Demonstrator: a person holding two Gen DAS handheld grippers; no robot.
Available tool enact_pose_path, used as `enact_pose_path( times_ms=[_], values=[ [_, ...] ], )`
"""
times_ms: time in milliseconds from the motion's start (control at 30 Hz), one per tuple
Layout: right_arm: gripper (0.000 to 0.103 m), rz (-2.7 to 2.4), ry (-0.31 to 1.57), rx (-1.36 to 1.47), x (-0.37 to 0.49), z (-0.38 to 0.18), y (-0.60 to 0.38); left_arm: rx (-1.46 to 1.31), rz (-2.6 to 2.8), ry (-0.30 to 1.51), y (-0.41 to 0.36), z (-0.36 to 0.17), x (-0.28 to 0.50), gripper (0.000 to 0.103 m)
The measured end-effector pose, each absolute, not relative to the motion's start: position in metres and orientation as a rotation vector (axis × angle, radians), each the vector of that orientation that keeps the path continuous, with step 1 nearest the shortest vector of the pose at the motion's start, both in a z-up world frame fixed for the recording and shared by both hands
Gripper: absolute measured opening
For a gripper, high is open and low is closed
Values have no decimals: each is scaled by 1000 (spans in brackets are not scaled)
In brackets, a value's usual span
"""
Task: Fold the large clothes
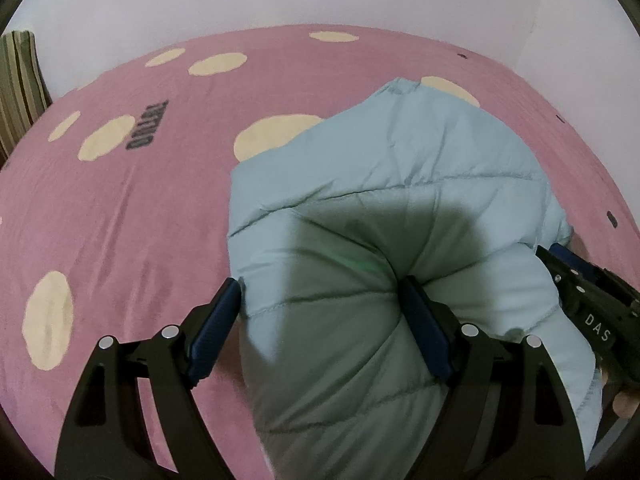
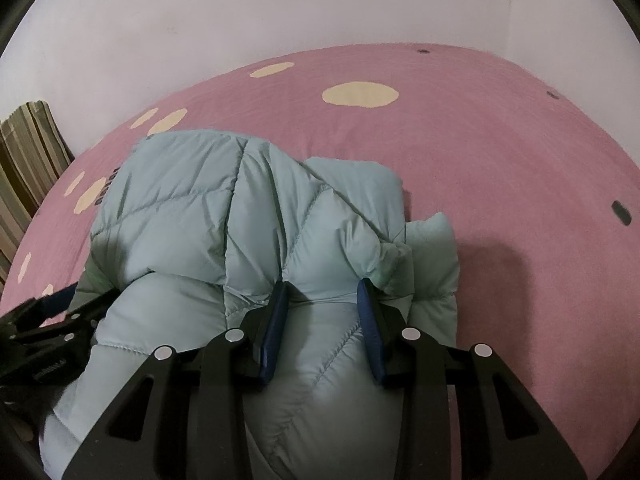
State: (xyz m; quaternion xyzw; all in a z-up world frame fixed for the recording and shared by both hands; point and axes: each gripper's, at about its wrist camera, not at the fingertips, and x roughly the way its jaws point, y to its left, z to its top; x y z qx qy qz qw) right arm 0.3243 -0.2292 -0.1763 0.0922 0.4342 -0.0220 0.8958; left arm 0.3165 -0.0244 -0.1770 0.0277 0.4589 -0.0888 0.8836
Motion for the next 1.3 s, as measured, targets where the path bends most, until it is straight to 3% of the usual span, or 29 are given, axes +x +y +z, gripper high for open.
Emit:
enact_pose_path(
  times_ms=[167, 300, 400, 1300],
  values=[
    [47, -62, 881, 177, 318, -167, -228, 39, -171, 925, -20, -168, 307, 82],
    [61, -75, 871, 178, 311, -159, -230, 40, -160, 907, -18, -162, 299, 83],
    [65, -79, 870, 183, 305, -154, -232, 45, -149, 890, -17, -159, 293, 86],
    [66, -82, 817, 186, 207, -115, -222, 41, -106, 825, 5, -128, 203, 88]
  ],
)
